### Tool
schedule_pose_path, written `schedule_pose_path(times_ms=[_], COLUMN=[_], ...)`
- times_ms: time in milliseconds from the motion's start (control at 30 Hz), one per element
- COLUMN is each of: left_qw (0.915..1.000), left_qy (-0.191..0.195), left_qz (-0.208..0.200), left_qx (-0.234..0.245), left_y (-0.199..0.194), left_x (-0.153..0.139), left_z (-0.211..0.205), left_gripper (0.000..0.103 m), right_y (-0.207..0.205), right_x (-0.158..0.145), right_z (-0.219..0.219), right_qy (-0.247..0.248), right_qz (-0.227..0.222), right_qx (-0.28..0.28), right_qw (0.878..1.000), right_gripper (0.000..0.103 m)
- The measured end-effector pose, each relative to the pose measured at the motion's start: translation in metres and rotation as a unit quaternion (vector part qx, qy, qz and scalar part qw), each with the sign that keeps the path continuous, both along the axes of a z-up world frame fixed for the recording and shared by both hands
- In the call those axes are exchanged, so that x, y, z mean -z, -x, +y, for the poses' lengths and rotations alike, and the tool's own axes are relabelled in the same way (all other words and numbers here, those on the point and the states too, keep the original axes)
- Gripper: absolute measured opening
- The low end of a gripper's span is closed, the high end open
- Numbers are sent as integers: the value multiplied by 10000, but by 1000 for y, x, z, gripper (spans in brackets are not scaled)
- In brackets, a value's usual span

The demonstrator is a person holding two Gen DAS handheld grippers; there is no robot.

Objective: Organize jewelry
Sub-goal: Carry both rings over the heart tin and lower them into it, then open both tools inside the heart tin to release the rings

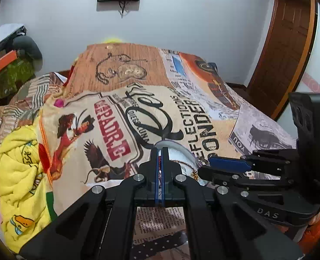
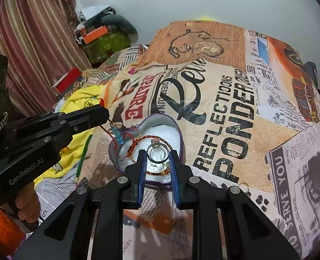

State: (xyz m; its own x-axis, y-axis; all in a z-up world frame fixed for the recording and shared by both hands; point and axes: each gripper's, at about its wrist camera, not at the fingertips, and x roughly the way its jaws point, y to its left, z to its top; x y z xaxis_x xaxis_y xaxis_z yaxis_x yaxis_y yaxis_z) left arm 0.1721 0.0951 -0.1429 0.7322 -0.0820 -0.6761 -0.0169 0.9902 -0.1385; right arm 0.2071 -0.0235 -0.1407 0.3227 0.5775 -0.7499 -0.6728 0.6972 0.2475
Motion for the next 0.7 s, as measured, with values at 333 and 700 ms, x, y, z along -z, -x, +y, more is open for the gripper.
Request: schedule_pose_path(times_ms=[333,700], left_qw=[9999,9997], left_qy=[89,-6], left_qz=[134,93], left_qx=[0,-203], left_y=[-1,13], left_x=[10,0], left_z=[9,15], left_gripper=[1,33], right_y=[-2,9], right_x=[10,9], right_z=[12,20], right_qy=[190,546], right_qz=[-37,-272], right_qx=[-143,-226], right_qw=[9997,9979], right_gripper=[19,23])
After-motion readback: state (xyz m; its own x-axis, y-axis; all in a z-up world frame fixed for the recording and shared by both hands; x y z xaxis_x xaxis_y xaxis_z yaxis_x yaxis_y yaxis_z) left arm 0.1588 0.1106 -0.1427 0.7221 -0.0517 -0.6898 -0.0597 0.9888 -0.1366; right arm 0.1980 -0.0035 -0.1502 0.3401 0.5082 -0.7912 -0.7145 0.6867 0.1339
